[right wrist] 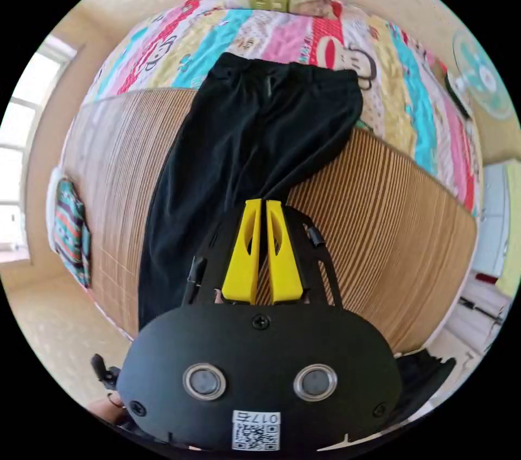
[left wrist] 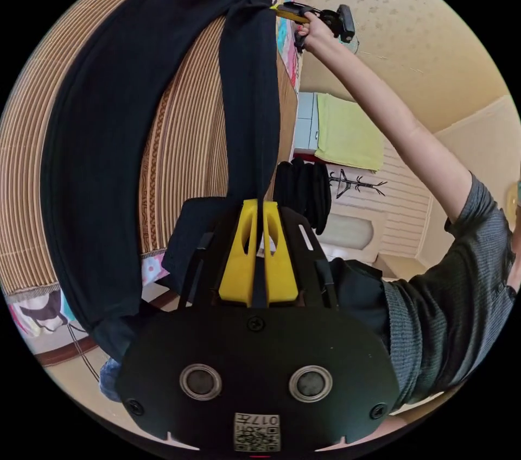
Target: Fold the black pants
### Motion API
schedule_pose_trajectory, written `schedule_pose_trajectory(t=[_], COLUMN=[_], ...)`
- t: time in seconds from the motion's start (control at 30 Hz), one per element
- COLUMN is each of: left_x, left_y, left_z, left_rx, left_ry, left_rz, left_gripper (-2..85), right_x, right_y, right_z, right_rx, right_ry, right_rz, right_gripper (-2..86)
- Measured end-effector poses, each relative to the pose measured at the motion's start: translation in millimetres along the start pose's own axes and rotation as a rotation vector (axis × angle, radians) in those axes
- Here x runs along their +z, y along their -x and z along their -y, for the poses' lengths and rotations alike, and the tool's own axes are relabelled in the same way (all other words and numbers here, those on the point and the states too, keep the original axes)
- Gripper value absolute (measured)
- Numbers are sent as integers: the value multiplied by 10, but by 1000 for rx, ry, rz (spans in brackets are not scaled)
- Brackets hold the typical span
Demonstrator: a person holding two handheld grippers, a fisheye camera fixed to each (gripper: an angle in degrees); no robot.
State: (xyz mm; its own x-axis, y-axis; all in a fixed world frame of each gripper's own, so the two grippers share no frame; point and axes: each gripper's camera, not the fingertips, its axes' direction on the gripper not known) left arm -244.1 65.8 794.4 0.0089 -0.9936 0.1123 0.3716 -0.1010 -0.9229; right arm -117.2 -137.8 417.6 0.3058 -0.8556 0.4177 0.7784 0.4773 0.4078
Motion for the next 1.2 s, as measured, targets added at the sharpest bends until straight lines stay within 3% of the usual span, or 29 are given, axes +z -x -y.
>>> schedule_pose_trajectory(t=[0.07, 0.13, 0.2, 0.3, 0.37, 0.5, 0.67, 0.83, 0.97, 1.2], left_x=[-101, -176, -274, -393, -494, -700, -684, -655, -725, -722], left_y=[-30, -44, -4, 197, 367, 640, 937, 1156, 1309, 1851], left_z=[63, 119, 170, 210, 221, 175, 73, 234, 406, 516], left_rx=[35, 54, 44, -40, -104, -158, -188, -137, -23, 172], left_ry=[4, 30, 60, 98, 100, 64, 36, 124, 188, 247], left_rz=[-14, 24, 172, 419, 501, 497, 462, 603, 662, 585], left_gripper=[-10, -10, -9, -9, -9, -8, -8, -6, 3, 15], right_x=[-13, 55, 191, 539, 775, 1245, 2149, 2323, 2540, 2701], right_y=[698, 1074, 1296, 1302, 1036, 718, 893, 1090, 1491, 1834], right_z=[197, 326, 450, 556, 355, -415, -2174, -3546, -4380, -5121], right_rx=[-161, -232, -239, -142, -44, -42, -31, 38, -54, -206], right_ry=[-51, -54, -31, 26, -16, -69, 91, 87, 149, -163], right_rz=[-94, -66, 9, 185, 413, 718, 733, 781, 617, 374], right_gripper=[17, 16, 16, 18, 20, 21, 22, 22, 15, 6])
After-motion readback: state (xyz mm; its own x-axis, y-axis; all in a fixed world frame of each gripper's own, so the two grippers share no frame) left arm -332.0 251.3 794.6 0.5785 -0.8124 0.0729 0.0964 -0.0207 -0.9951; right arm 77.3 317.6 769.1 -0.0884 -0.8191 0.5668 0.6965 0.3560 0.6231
